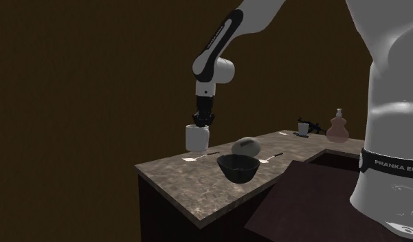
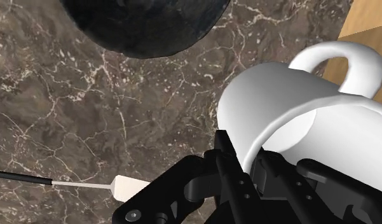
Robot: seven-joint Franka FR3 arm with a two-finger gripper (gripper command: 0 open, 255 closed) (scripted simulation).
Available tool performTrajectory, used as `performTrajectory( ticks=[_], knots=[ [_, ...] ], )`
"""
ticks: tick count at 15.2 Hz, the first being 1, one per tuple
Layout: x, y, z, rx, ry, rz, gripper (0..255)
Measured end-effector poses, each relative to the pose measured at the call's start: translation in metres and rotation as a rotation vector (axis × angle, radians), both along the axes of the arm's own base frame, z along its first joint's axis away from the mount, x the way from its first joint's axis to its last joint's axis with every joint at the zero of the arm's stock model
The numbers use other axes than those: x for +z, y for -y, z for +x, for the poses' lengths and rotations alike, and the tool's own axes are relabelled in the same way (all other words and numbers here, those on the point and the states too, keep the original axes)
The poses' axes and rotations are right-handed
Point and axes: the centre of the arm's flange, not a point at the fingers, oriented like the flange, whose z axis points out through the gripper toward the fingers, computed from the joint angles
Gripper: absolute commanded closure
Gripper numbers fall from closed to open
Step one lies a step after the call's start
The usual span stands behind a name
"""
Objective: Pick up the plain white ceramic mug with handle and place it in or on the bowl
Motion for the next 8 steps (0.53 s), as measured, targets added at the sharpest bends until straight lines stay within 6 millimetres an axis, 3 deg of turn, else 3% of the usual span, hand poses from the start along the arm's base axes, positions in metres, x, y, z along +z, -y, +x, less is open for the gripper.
performTrajectory(
  ticks=[3, 8],
  knots=[
    [0.015, 0.001, 0.000, 0.000, 0.000, 0.000, 255],
    [0.022, 0.033, -0.043, -0.001, 0.000, 0.000, 255]
  ],
)
